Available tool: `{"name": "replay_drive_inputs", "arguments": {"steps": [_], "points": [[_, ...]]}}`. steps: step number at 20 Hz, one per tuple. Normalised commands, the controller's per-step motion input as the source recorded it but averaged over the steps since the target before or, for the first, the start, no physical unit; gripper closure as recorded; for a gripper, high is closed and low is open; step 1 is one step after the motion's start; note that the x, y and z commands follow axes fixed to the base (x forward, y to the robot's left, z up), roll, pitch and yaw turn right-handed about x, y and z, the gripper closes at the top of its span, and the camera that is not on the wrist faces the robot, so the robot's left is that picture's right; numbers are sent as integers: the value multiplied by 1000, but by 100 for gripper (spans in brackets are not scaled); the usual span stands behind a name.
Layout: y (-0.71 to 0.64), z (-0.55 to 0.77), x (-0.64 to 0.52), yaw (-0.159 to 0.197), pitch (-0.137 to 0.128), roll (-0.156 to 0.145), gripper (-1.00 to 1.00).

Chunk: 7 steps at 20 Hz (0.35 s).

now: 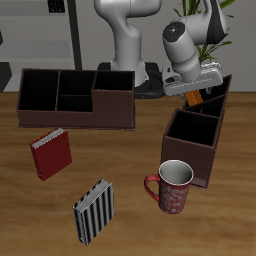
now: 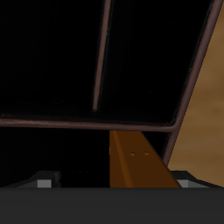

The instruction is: Place the orange book into the left desk caddy's left compartment

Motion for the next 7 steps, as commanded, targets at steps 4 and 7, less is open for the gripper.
{"name": "replay_drive_inputs", "arguments": {"steps": [4,7], "points": [[-116,218,-2,-12,-41,-8,-100],[-314,383,23,-6,-72,-23,-100]]}}
